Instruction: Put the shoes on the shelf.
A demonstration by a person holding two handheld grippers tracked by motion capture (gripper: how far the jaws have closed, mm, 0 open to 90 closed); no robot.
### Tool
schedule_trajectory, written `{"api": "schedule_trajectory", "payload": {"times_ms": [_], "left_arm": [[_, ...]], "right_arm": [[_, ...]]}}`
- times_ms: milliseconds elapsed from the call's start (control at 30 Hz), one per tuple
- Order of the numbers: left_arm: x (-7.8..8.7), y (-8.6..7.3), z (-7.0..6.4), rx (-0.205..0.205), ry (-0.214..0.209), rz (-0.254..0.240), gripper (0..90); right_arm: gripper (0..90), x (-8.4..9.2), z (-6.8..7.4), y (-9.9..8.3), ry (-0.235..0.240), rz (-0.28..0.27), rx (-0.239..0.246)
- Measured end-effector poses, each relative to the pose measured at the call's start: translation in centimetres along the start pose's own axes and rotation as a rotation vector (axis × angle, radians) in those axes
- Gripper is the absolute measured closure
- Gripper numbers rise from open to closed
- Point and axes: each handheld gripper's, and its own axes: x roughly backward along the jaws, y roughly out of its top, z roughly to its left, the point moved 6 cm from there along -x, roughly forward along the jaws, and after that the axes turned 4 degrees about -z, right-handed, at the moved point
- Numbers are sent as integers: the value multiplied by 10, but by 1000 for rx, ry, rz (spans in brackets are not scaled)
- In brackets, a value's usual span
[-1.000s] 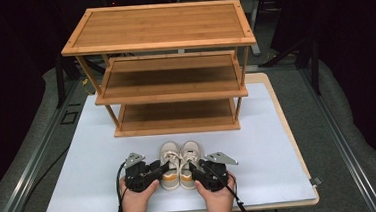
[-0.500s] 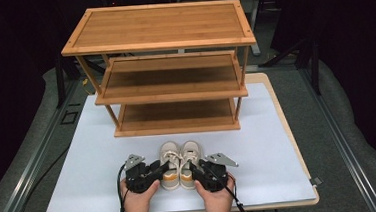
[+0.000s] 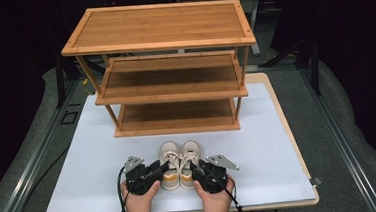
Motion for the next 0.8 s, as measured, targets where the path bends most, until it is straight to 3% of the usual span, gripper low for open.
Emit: {"api": "schedule_trajectory", "payload": {"times_ms": [133, 700, 800], "left_arm": [[0, -1, 0, 15, -2, -15, 594], [2, 4, -3, 8, -10, 0, 594], [2, 6, -3, 11, -11, 1, 594]], "right_arm": [[613, 0, 0, 0, -13, -4, 2], [613, 3, 0, 4, -1, -13, -30], [613, 3, 2, 7, -3, -7, -19]]}}
